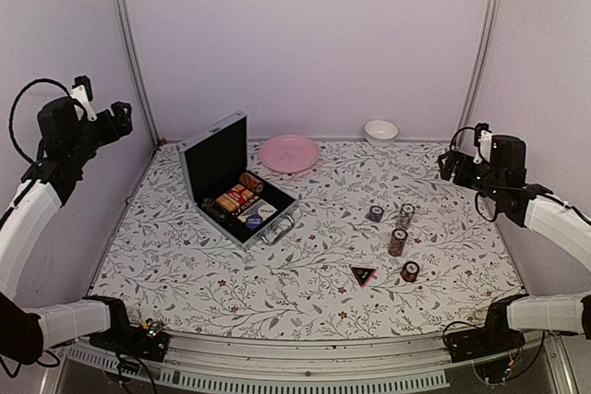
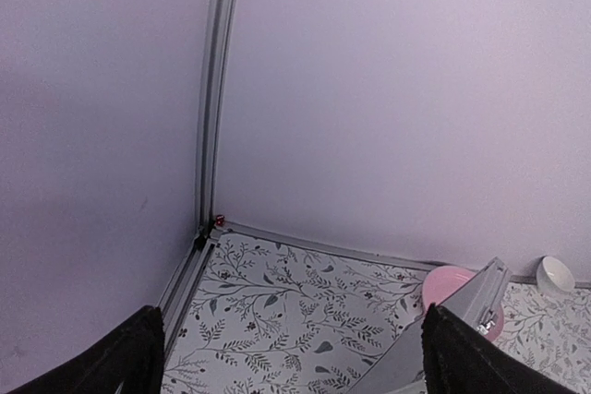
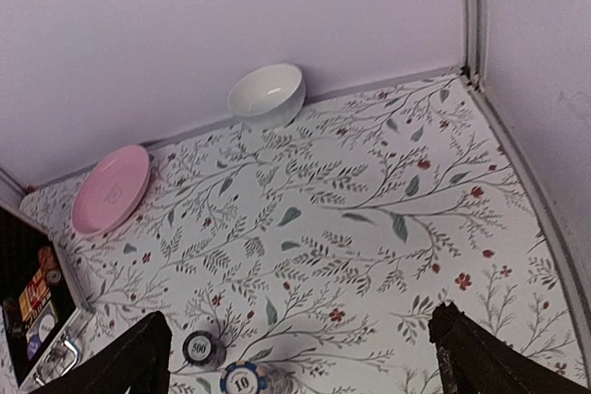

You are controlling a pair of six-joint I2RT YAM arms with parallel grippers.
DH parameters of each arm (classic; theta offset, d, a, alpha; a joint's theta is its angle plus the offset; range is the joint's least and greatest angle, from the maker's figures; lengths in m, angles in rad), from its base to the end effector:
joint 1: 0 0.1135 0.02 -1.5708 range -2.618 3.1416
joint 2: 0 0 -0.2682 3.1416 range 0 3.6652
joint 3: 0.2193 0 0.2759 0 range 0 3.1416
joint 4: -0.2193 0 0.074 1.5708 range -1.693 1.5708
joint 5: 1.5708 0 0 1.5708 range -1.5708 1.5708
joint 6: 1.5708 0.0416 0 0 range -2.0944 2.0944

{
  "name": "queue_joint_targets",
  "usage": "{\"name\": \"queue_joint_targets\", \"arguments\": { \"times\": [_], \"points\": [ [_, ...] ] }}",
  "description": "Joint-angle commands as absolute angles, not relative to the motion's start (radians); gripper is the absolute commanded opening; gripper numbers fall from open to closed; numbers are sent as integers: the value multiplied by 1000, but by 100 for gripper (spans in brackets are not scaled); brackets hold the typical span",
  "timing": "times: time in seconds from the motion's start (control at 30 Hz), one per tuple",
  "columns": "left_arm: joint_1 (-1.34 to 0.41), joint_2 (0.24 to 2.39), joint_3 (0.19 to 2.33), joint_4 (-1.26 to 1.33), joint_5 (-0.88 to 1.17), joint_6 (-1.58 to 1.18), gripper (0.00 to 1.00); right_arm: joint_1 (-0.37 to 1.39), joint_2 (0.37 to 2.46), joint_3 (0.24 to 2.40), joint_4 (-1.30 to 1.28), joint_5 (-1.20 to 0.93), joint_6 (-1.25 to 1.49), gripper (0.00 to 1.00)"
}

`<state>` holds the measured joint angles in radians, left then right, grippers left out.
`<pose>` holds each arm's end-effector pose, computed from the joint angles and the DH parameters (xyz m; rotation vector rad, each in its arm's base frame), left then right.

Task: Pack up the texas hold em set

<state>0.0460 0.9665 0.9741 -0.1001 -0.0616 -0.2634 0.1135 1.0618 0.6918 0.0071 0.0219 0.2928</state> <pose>0.2511 0.0141 0.3856 -0.3025 1.6366 -0.1136 0.2685 0.0297 0.2652 0.1885 1.9325 0.2494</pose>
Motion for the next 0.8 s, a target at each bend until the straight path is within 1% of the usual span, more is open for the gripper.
{"name": "queue_joint_targets", "arguments": {
  "times": [0.0, 0.13, 0.23, 0.43, 0.57, 0.77],
  "points": [
    [32, 996, 922, -106, -49, -137, 97, 257, 1141, 747, -205, -58, 344, 99],
    [23, 995, 917, -110, 0, -55, 97, 308, 1258, 809, -275, -100, 393, 99],
    [23, 980, 910, -113, 20, -44, 97, 342, 1353, 868, -312, -71, 396, 95],
    [23, 901, 860, -95, -25, -16, 97, 403, 1515, 973, -387, 36, 414, 82],
    [23, 871, 845, -80, -21, -14, 97, 448, 1594, 1018, -413, 107, 420, 71],
    [23, 881, 850, -86, -10, -16, 97, 477, 1650, 1046, -455, 207, 457, 67]
  ]
}}
